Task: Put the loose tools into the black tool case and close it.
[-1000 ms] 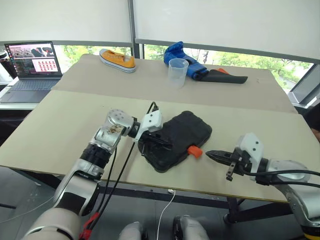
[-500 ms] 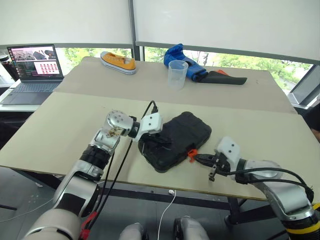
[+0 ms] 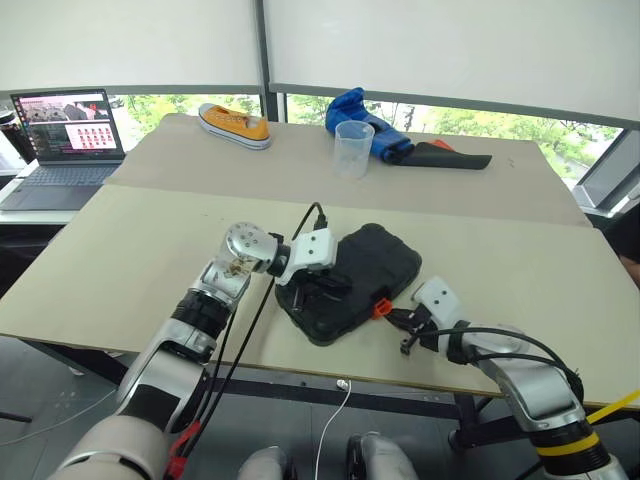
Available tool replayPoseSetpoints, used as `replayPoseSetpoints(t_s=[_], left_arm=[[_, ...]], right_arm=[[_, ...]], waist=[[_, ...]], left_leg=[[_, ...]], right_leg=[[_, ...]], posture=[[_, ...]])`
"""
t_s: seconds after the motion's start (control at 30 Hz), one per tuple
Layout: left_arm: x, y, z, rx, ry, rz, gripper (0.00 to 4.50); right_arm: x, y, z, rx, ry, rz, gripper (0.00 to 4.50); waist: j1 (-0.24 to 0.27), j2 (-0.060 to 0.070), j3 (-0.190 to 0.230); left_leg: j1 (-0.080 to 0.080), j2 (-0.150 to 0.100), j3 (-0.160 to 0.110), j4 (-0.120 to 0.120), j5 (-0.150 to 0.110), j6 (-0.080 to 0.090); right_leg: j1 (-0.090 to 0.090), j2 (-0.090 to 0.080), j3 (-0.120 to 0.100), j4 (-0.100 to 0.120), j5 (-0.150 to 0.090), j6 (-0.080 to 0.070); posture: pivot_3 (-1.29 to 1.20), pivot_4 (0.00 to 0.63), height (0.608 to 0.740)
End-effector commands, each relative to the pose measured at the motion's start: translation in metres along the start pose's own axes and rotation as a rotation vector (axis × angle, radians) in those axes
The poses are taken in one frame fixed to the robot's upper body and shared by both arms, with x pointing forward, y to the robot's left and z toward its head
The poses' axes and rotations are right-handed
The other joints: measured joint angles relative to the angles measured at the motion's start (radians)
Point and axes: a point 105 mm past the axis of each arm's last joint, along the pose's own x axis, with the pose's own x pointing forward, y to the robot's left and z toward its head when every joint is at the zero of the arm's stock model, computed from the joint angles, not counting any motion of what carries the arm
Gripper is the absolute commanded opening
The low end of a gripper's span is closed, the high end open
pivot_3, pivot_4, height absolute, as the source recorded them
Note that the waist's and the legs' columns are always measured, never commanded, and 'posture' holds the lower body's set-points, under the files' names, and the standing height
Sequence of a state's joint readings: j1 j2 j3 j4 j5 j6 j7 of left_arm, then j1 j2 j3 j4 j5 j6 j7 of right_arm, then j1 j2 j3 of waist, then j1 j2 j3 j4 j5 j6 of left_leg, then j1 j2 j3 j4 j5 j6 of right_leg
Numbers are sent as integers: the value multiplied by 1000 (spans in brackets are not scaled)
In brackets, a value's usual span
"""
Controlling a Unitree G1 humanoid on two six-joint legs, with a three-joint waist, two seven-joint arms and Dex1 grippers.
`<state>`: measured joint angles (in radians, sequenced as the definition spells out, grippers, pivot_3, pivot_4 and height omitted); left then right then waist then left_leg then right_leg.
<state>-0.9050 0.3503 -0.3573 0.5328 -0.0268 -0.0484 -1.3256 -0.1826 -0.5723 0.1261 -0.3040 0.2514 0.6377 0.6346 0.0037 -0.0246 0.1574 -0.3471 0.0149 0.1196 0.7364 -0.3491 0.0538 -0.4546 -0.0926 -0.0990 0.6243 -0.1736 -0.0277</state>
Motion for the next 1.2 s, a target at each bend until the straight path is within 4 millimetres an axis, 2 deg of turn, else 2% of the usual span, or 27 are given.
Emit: replayPoseSetpoints(t_s=[0.03, 0.17, 0.33, 0.37, 0.93, 1.1, 1.17, 1.2], left_arm=[[11, -12, -21, -30, 85, -51, 87], [14, -14, -26, 57, 120, -61, 87], [15, -19, -35, 130, 168, -92, 87], [15, -19, -36, 134, 172, -93, 87], [7, -21, -48, 59, 168, -49, 87], [-12, -17, -52, -42, 152, 16, 87], [-27, -17, -53, -122, 132, 41, 583], [-38, -16, -52, -171, 114, 60, 757]], right_arm=[[-7, 5, 24, 22, -84, 12, 0], [-11, 19, 43, 59, -154, 67, 0], [-17, 12, 58, 5, -197, 27, 0], [-18, 10, 60, 2, -199, 24, 0], [-17, 4, 64, -12, -193, 30, 0], [-26, 0, 60, -25, -162, 45, 0], [-36, -2, 60, -24, -157, 64, 0], [-43, -2, 61, -29, -158, 87, 583]], waist=[[1, 0, 0], [0, 0, 0], [-4, 1, -1], [-5, 1, -1], [-15, 4, -12], [-17, 3, -17], [-22, 3, -17], [-23, 3, -17]], left_leg=[[-1, 0, 0, 0, 0, 0], [-1, 0, 0, 0, -1, 1], [0, 0, 0, 0, -1, 1], [0, 0, 0, 0, -1, 1], [3, 0, 0, -2, -2, 5], [3, 0, 0, -3, -2, 5], [3, 1, 1, -3, -2, 5], [3, 1, 1, -4, -2, 5]], right_leg=[[0, 0, 0, 0, 1, -2], [-1, 0, 0, -1, 1, -2], [-1, 0, 0, 0, 1, -1], [-1, 0, 0, 0, -2, 3], [0, -1, 2, 1, -2, 5], [0, -1, 2, 0, -2, 5], [0, -1, 2, 0, -2, 4], [0, 0, 2, 0, -2, 4]], posture=[[0, 150, 724], [0, 150, 724], [0, 150, 724], [0, 150, 724], [0, 150, 724], [0, 150, 724], [0, 150, 724], [0, 150, 724]])
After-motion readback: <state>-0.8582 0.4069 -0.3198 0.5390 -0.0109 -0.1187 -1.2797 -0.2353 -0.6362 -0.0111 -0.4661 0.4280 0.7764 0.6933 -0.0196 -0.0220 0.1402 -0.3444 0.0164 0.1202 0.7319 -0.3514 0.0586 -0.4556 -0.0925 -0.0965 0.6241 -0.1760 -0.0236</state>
